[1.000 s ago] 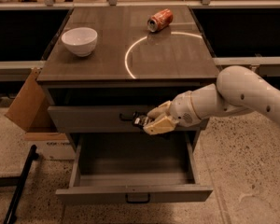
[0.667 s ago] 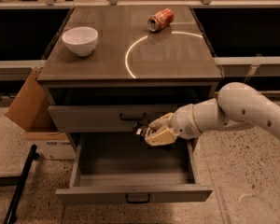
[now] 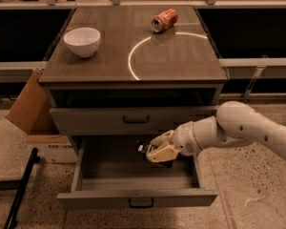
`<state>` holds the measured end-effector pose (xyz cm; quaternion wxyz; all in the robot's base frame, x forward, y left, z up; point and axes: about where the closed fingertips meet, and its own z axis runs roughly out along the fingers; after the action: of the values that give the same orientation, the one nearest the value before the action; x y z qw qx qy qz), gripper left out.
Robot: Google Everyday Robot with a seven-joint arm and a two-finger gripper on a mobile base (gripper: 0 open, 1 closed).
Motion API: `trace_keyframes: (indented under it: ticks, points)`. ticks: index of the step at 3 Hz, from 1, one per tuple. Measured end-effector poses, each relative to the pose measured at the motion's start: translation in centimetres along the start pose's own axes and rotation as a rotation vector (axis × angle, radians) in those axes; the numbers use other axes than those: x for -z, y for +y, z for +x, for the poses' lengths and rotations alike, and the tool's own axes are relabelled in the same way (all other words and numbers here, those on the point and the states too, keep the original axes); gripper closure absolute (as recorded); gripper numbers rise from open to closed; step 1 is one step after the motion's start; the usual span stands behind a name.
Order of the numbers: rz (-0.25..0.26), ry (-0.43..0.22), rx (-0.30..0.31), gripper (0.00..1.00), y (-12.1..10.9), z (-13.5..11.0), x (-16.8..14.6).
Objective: Place rxbar chocolate into middle drawer
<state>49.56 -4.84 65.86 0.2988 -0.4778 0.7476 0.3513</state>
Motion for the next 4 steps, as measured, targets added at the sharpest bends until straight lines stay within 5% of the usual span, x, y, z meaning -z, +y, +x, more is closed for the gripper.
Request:
trace_keyframes:
  ticks: [3,4]
  points:
    - [-0.028,-0.113,-0.096,1.00,-2.5,8.0,-6.9]
    - [-0.017,-0.101,-0.117,0.98,-4.4,9.8,-9.3]
